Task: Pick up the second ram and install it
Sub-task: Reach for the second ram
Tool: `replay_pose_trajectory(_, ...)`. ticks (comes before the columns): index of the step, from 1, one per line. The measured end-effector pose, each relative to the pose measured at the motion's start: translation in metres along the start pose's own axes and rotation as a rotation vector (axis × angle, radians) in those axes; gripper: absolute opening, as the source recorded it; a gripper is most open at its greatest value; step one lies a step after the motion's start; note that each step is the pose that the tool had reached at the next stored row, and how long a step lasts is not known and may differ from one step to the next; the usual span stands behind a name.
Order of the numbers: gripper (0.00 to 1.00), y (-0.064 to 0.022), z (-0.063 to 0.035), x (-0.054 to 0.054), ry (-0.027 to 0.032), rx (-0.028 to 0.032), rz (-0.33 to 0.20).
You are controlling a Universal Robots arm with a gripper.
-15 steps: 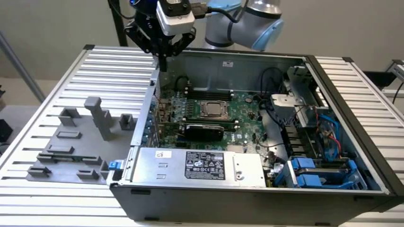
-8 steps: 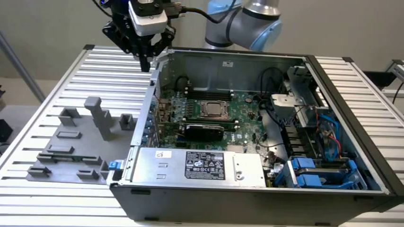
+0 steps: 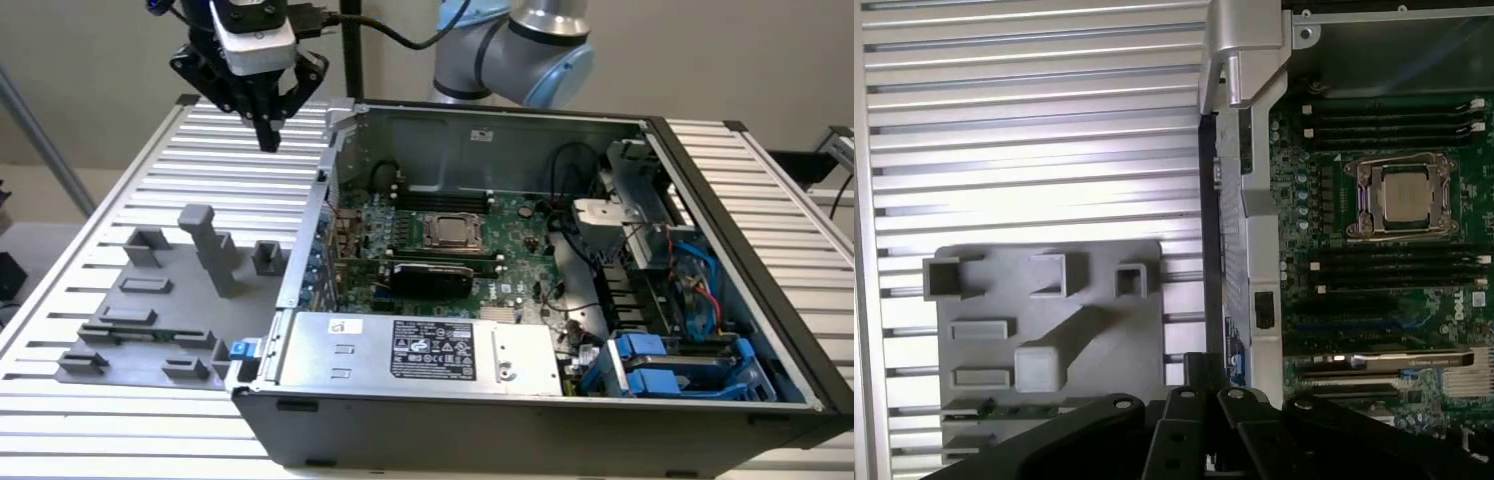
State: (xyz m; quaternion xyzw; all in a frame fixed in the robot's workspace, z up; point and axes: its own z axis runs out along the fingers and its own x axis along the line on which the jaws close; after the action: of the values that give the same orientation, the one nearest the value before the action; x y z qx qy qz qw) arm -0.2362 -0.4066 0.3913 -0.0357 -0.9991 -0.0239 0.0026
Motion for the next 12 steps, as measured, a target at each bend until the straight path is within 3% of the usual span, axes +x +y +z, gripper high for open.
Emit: replay_pose_trajectory(12,0.11,-0.0056,0.0009,0.054,0.0,0.0,0.0)
